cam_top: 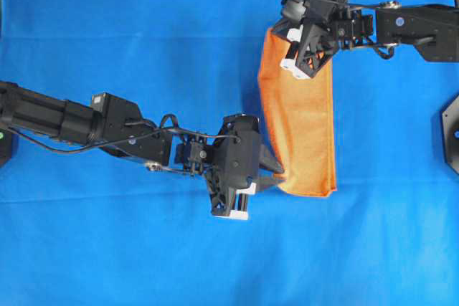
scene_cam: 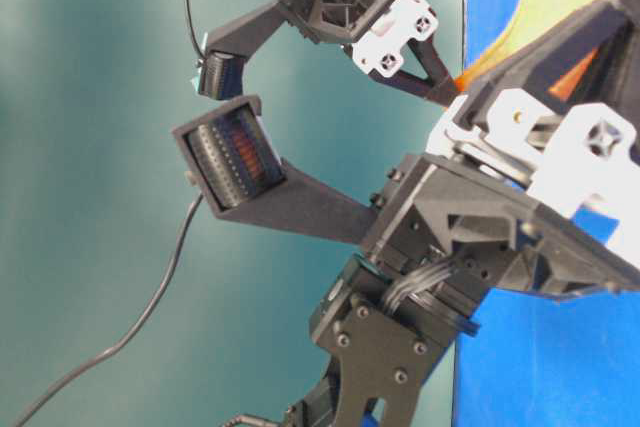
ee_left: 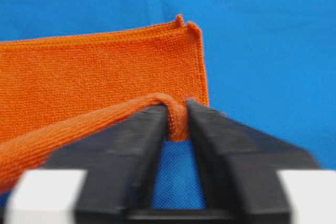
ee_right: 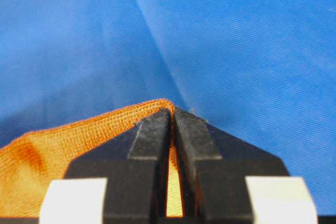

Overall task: Fold the orange towel.
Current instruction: 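Swing the right gripper's end over toward the left gripper, folding in half, then open both grippers and retract them to the sides, then move both grippers to the top corners of the folded towel and pinch, then fold the top edge down toward the bottom edge with both grippers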

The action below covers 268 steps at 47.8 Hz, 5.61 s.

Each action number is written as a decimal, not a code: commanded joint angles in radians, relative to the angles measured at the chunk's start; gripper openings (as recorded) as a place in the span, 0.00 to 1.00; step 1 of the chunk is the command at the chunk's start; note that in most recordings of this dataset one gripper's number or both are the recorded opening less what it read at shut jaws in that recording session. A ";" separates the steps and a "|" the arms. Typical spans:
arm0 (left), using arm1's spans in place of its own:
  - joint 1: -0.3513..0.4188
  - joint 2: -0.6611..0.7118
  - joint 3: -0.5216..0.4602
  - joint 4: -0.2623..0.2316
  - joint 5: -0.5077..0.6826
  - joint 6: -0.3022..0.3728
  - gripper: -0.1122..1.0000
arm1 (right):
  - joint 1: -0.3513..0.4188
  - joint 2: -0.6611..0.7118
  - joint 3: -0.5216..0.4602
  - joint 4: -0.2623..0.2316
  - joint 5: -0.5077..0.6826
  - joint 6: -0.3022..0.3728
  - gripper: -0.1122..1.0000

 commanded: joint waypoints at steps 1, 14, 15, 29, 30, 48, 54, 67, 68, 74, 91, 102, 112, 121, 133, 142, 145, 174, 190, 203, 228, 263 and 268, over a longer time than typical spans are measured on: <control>0.005 -0.023 -0.017 -0.002 -0.009 0.000 0.32 | 0.008 -0.011 -0.011 -0.005 -0.023 0.000 0.13; 0.014 -0.032 -0.020 -0.002 0.003 0.012 0.83 | 0.031 -0.014 -0.008 -0.038 -0.021 -0.005 0.68; 0.015 -0.037 -0.018 -0.002 0.009 0.012 0.85 | 0.031 -0.014 -0.006 -0.038 -0.020 -0.005 0.70; 0.043 -0.229 0.044 0.000 0.187 0.017 0.82 | 0.031 -0.106 0.015 -0.040 0.025 -0.008 0.66; 0.043 -0.247 0.052 0.000 0.195 0.018 0.82 | 0.031 -0.123 0.020 -0.040 0.029 -0.008 0.66; 0.129 -0.538 0.244 0.002 0.175 0.069 0.82 | 0.032 -0.383 0.184 -0.035 0.002 0.009 0.66; 0.178 -0.594 0.319 0.002 0.121 0.066 0.82 | 0.044 -0.502 0.268 -0.017 -0.044 0.017 0.66; 0.233 -0.709 0.489 0.000 -0.008 0.064 0.82 | 0.066 -0.692 0.430 0.026 -0.138 0.021 0.66; 0.236 -0.713 0.500 0.000 -0.014 0.063 0.82 | 0.067 -0.699 0.439 0.032 -0.141 0.021 0.66; 0.238 -0.723 0.540 -0.002 -0.044 0.057 0.82 | 0.066 -0.719 0.476 0.051 -0.149 0.021 0.66; 0.238 -0.706 0.535 -0.002 -0.046 0.048 0.82 | 0.066 -0.716 0.477 0.055 -0.144 0.021 0.66; 0.238 -0.704 0.532 -0.002 -0.046 0.048 0.82 | 0.066 -0.716 0.474 0.055 -0.143 0.020 0.66; 0.252 -0.620 0.436 -0.002 -0.044 0.049 0.82 | 0.032 -0.713 0.433 0.055 -0.051 0.020 0.66; 0.319 -0.451 0.288 -0.002 -0.002 0.048 0.81 | -0.083 -0.627 0.410 0.052 0.041 0.020 0.66; 0.405 -0.224 0.133 -0.002 0.014 0.048 0.82 | -0.179 -0.439 0.376 0.037 -0.035 0.015 0.66; 0.453 -0.103 0.063 -0.002 0.009 0.048 0.82 | -0.229 -0.256 0.327 0.032 -0.127 0.005 0.66; 0.466 -0.069 0.046 -0.002 0.008 0.046 0.82 | -0.242 -0.196 0.304 0.026 -0.146 0.005 0.66; 0.514 0.080 -0.028 -0.002 -0.009 0.046 0.79 | -0.265 0.034 0.250 0.011 -0.215 0.005 0.65; 0.488 0.078 -0.018 0.000 -0.005 0.069 0.22 | -0.204 0.032 0.261 0.017 -0.215 0.014 0.13; 0.488 0.078 -0.020 0.000 -0.003 0.072 0.11 | -0.204 0.020 0.264 0.037 -0.215 0.015 0.13; 0.502 0.000 -0.052 0.000 0.061 0.146 0.11 | -0.204 -0.156 0.270 0.037 -0.112 0.015 0.13; 0.376 -0.133 0.002 0.000 0.199 0.163 0.11 | -0.049 -0.330 0.359 0.117 -0.098 0.025 0.13; 0.318 -0.160 0.028 0.000 0.219 0.160 0.11 | 0.040 -0.405 0.396 0.170 -0.074 0.025 0.13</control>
